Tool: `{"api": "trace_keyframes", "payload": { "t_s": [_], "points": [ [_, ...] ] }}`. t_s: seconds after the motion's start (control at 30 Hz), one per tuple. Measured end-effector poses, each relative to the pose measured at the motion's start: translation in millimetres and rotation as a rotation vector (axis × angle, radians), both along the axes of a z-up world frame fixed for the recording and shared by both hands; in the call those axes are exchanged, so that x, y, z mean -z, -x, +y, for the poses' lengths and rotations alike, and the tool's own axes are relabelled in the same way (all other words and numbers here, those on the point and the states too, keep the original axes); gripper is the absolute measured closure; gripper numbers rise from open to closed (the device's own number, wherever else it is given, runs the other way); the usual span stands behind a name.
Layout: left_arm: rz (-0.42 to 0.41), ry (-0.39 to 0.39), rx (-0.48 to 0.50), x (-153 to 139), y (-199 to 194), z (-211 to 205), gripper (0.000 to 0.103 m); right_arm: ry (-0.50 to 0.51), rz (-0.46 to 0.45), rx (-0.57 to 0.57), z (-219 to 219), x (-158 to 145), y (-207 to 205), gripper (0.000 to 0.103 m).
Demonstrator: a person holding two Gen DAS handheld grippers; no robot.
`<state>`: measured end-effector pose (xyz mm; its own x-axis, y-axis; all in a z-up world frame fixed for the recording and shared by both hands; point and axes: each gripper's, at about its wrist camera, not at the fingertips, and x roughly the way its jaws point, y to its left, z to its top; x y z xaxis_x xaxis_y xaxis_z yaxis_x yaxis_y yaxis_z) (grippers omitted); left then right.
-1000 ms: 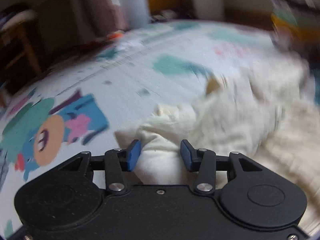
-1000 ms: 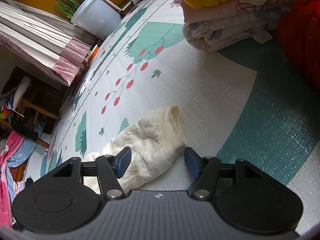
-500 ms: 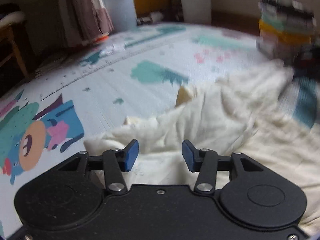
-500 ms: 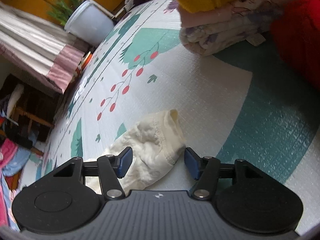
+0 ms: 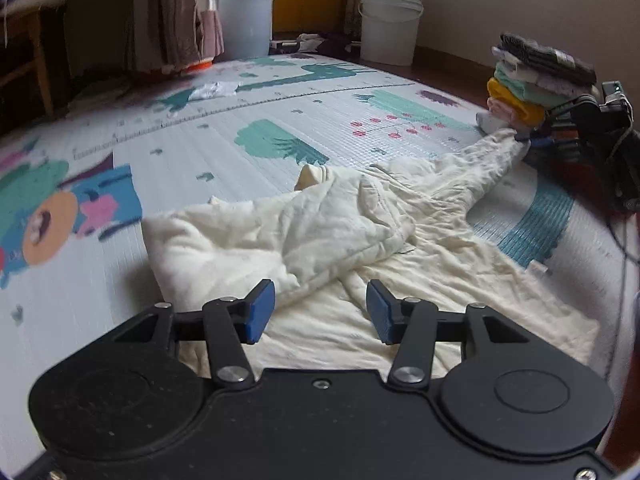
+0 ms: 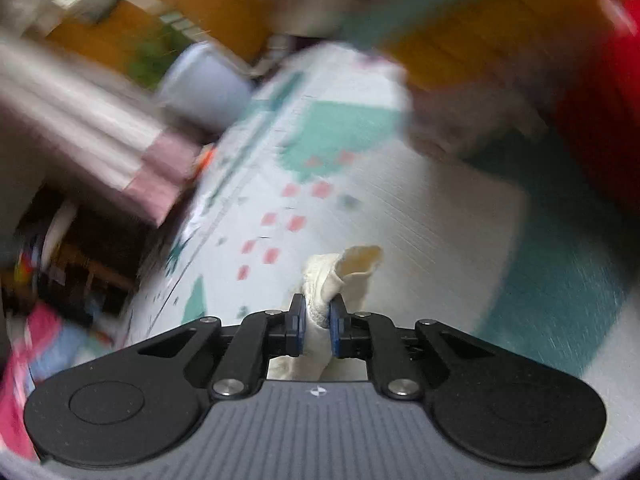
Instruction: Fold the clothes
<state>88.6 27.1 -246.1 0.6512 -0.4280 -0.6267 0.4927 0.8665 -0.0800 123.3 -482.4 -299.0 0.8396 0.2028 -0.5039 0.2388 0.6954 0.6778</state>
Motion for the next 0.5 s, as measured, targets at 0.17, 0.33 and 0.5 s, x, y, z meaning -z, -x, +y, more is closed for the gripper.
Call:
{"api": "trace_keyframes", "payload": {
  "t_s": [0.17, 0.33, 0.5],
  "points": [
    [0.083, 0.124, -0.031, -5.7, 0.9, 9.6, 0.053, 0.323, -0.195, -0.278, 70.3, -71.0, -19.4, 0.089],
    [0.235, 0.392, -0.122, -6.6, -9.1, 33.9, 0.05, 0.564, -0.326, -0.632, 179.2, -93.2, -24.1, 0.089],
    [0.362, 0.595, -0.197, 4.6, -23.6, 48.2, 0.048, 0.776, -0.266, -0.923, 265.2, -54.4, -8.0, 0.063]
  ]
}}
